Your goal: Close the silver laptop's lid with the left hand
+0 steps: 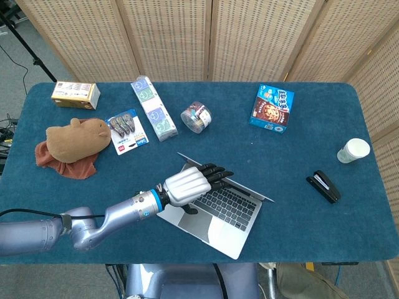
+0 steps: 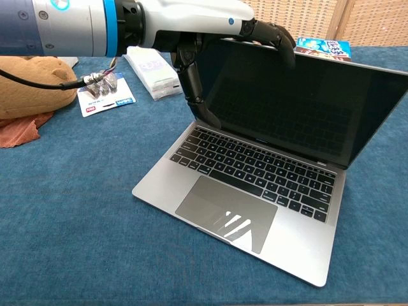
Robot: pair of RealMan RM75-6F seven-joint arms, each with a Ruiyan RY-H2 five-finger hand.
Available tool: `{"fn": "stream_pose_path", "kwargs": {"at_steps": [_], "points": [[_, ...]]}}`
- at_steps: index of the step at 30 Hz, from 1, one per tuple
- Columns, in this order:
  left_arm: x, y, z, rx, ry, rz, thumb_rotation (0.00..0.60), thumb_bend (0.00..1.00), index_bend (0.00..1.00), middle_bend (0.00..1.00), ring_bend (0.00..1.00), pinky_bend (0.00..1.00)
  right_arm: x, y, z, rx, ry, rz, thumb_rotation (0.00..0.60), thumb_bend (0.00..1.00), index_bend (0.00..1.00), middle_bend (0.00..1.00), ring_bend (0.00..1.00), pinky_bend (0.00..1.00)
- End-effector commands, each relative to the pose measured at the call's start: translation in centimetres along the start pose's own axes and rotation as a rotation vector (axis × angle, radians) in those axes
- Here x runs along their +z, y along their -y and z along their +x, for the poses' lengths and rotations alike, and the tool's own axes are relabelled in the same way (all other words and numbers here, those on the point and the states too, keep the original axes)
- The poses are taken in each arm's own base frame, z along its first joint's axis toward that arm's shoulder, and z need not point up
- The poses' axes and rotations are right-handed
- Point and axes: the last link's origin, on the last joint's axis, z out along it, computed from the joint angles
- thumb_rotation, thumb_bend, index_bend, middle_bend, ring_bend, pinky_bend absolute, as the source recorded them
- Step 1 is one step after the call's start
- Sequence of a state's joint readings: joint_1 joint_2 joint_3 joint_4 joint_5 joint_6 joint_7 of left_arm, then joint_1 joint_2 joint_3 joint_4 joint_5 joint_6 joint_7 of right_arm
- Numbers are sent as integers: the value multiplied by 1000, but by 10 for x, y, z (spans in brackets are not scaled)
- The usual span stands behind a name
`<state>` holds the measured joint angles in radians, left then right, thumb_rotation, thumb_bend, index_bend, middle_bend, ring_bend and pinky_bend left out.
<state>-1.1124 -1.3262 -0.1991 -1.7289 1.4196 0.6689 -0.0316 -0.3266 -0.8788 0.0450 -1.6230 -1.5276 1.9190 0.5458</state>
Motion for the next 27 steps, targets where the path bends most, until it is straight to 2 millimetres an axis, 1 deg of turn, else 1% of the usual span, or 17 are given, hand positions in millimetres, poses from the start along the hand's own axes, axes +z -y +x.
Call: {"fn": "stream_pose_path", "kwargs": {"at_steps": [1, 7, 12, 18, 27], "points": [[-2, -1, 0, -6, 10, 2, 600, 120, 173, 15, 34, 108, 0, 0, 0, 0, -2, 1, 600, 191, 0, 0, 0, 0], [-10, -7, 2, -29, 36, 4, 600, 120, 172, 16, 35, 109, 0, 1, 0, 1, -2, 1, 600, 192, 0, 0, 0, 0], [-20, -13, -5, -69, 90, 10, 600, 120, 160, 15, 37, 108, -1, 2, 1, 1, -9, 3, 600, 191, 0, 0, 0, 0], [-26, -18, -10, -100, 120, 16, 600, 121, 157, 16, 41, 108, -1, 3, 1, 1, -7, 6, 600, 191, 0, 0, 0, 0], [-37, -30, -22, -155, 186, 11, 600, 120, 154, 16, 42, 108, -1, 4, 1, 2, -8, 8, 600, 192, 0, 0, 0, 0]]}}
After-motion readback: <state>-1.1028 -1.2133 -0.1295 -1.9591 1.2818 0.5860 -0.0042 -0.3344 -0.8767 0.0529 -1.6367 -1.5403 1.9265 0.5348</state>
